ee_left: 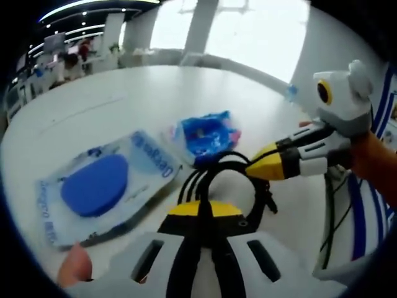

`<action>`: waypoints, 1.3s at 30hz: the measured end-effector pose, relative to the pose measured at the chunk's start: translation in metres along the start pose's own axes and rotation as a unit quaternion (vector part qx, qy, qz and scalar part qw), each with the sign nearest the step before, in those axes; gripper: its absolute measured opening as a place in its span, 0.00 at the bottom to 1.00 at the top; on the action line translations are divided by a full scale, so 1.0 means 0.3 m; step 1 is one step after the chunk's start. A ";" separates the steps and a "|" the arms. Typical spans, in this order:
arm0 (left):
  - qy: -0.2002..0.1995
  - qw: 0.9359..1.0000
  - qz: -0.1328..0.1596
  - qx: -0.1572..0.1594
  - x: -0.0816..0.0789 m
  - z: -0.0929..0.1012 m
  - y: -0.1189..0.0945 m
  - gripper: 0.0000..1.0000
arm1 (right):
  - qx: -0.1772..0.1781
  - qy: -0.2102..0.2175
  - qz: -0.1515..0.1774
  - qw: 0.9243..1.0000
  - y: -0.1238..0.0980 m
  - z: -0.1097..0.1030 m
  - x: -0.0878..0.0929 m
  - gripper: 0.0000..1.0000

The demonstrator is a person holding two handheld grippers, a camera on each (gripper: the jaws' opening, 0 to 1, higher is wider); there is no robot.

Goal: Arrange the tabletop items into an orderly group along one side of the table until the central work area is clear of visible clutter.

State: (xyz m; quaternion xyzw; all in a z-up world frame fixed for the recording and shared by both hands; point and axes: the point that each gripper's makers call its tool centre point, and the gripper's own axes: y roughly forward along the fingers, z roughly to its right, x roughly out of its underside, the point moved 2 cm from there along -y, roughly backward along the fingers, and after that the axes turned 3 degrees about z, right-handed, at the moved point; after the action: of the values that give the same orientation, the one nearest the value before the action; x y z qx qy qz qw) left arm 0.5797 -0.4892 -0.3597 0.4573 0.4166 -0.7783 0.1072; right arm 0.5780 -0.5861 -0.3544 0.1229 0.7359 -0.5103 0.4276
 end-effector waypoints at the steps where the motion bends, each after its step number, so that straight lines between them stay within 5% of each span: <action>1: -0.001 1.000 -0.001 0.000 0.005 -0.003 -0.004 0.00 | -0.001 -0.001 0.000 1.000 0.002 -0.006 0.003 0.04; 16: 0.022 0.999 -0.024 -0.003 0.032 -0.014 0.029 0.03 | 0.005 -0.019 -0.018 1.000 0.043 -0.003 0.034 0.06; 27: 0.046 0.998 -0.029 0.009 0.052 0.007 0.038 0.19 | 0.003 -0.050 -0.027 0.998 0.056 -0.013 0.042 0.14; 31: 0.050 0.999 -0.016 0.004 0.033 0.007 0.029 0.34 | 0.005 -0.053 -0.016 0.998 0.050 -0.021 0.022 0.18; 39: 0.051 0.999 -0.001 0.006 0.016 0.005 0.003 0.38 | 0.012 -0.064 0.002 0.998 0.032 -0.031 -0.025 0.18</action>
State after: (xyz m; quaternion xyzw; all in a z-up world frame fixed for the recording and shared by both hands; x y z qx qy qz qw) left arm 0.5766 -0.4898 -0.3639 0.4966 0.4175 -0.7565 0.0826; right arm 0.5837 -0.5722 -0.3538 0.0969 0.7009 -0.5247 0.4734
